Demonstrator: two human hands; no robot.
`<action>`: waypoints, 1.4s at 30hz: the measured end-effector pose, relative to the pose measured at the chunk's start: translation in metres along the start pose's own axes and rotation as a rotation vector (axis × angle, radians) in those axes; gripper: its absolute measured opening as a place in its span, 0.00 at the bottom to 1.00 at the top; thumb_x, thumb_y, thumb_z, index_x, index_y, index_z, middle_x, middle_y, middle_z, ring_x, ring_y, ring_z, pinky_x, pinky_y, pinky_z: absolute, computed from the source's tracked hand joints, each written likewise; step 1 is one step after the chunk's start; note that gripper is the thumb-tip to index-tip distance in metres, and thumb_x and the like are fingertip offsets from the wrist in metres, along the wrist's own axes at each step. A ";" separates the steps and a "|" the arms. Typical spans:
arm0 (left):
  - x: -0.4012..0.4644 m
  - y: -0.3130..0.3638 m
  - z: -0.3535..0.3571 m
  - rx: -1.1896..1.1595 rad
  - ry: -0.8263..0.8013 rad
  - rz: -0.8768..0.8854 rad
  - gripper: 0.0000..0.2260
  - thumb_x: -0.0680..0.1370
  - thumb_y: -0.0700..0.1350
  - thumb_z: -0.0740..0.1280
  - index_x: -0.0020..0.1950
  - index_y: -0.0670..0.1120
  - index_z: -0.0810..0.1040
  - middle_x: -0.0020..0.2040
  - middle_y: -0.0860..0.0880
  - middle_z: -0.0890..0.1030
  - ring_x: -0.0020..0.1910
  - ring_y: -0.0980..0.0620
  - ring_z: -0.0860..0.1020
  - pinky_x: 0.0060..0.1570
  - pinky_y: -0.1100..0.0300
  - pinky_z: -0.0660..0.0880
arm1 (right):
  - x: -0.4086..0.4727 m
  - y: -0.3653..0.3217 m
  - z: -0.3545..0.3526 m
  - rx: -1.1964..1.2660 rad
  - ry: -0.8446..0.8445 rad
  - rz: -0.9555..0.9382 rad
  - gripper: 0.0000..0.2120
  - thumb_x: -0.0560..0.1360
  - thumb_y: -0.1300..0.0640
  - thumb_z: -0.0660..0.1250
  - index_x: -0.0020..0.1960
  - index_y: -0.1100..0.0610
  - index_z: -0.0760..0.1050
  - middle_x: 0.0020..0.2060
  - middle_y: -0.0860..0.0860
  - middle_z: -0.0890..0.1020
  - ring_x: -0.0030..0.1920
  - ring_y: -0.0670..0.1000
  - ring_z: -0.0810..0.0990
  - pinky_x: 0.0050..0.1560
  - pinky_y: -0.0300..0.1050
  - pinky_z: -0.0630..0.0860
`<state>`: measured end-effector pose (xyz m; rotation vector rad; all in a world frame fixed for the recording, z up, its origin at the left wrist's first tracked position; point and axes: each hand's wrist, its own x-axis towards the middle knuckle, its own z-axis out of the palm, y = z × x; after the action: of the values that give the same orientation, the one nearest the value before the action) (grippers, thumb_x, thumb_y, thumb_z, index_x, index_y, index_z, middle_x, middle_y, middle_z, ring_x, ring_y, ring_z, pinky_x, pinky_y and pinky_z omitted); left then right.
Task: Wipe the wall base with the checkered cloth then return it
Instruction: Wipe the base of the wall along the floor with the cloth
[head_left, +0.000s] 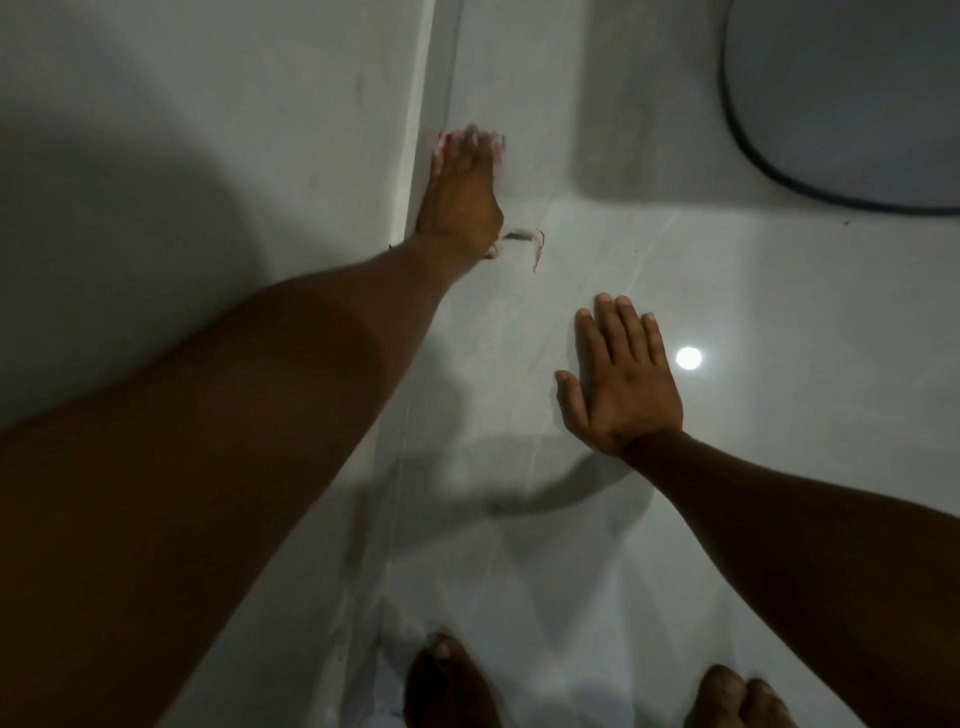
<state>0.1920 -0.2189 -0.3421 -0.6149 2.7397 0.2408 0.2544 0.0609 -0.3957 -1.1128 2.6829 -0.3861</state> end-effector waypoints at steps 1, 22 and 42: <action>-0.006 0.001 0.003 -0.006 0.010 -0.004 0.46 0.74 0.45 0.73 0.81 0.42 0.46 0.82 0.38 0.48 0.81 0.39 0.45 0.79 0.48 0.39 | 0.000 0.000 0.000 0.005 -0.003 0.002 0.36 0.81 0.38 0.50 0.82 0.58 0.54 0.83 0.59 0.54 0.83 0.57 0.46 0.82 0.56 0.41; -0.201 0.038 0.055 -0.490 0.126 -0.602 0.35 0.77 0.43 0.70 0.80 0.45 0.56 0.80 0.43 0.60 0.78 0.41 0.58 0.77 0.48 0.58 | 0.007 -0.026 -0.037 -0.033 -0.274 0.046 0.34 0.84 0.44 0.50 0.82 0.62 0.49 0.82 0.62 0.49 0.83 0.62 0.45 0.82 0.55 0.42; -0.203 0.082 -0.070 -1.489 -0.296 -0.660 0.22 0.74 0.49 0.75 0.66 0.51 0.75 0.59 0.48 0.84 0.56 0.44 0.83 0.63 0.40 0.76 | 0.003 -0.023 -0.205 -0.084 -0.259 -0.078 0.30 0.85 0.50 0.49 0.83 0.61 0.49 0.83 0.60 0.50 0.83 0.60 0.46 0.81 0.54 0.42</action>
<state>0.3101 -0.0833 -0.1986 -1.5302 1.4895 1.9711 0.2081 0.0761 -0.1956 -1.2027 2.4547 -0.1306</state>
